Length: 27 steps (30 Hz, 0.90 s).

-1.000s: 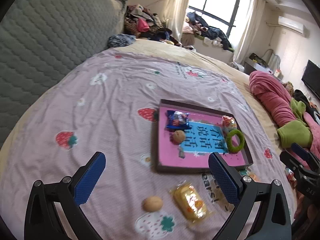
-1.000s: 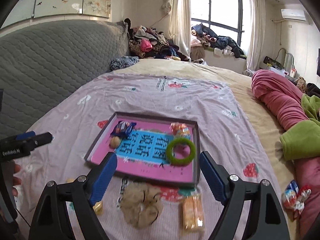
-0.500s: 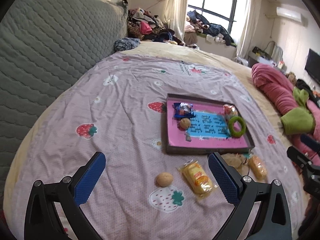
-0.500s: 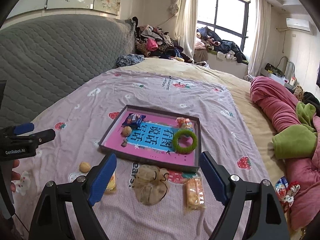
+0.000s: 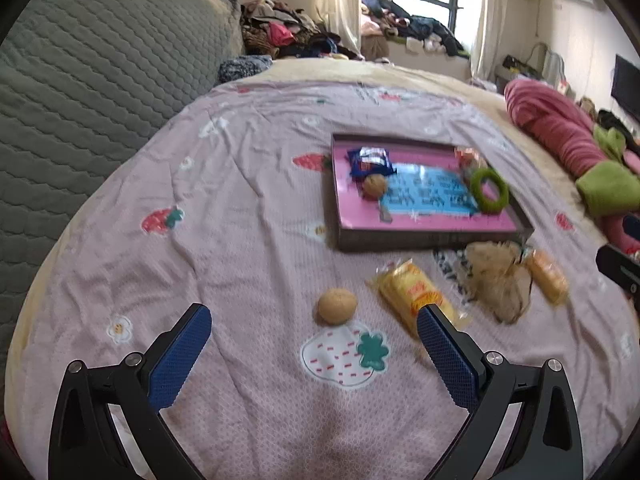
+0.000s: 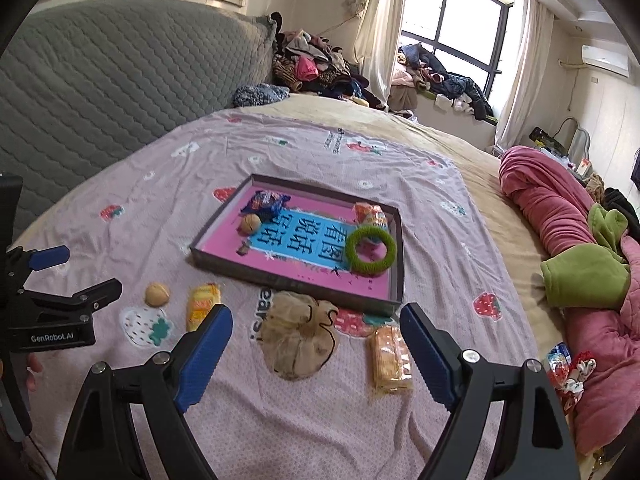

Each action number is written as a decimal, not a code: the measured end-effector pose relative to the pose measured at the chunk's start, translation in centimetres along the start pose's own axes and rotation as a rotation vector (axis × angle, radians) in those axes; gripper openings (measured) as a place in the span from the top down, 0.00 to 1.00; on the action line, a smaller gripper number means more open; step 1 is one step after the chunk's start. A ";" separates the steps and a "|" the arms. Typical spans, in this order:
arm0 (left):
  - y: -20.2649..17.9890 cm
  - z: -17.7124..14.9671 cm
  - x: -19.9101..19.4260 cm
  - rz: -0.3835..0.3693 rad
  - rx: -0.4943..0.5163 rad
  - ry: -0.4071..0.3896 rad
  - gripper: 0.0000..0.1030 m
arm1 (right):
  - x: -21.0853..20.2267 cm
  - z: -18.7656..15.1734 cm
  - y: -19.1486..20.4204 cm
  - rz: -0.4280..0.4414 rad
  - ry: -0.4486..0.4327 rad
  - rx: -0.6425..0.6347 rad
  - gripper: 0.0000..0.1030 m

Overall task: Organize objects
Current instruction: 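Withdraw both tools from the tray toward the remaining snacks, then grasp the second walnut with the left tool while the right tool grasps the beige mesh bag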

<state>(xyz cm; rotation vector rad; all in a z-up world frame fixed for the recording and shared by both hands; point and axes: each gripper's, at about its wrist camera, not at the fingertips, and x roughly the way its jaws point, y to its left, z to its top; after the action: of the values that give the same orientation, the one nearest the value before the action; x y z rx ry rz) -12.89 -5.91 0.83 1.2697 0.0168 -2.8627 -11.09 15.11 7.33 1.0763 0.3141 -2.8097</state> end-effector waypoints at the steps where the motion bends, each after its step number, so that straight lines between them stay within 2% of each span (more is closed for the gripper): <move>1: -0.2 -0.2 0.3 0.007 0.008 0.005 0.00 | 0.4 -0.3 0.1 0.000 0.011 0.000 0.17; 9: -1.0 -1.4 2.6 0.018 0.041 0.035 0.00 | 4.3 -2.4 0.5 -0.016 0.094 -0.026 0.17; 27: -1.4 -2.0 4.8 0.002 0.049 0.067 0.00 | 7.0 -3.6 0.8 0.003 0.142 -0.020 0.17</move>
<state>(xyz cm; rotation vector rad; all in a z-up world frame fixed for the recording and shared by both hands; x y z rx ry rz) -14.63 -4.55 -4.11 1.3735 -0.0544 -2.8344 -13.81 14.91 -0.16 1.2733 0.3526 -2.7265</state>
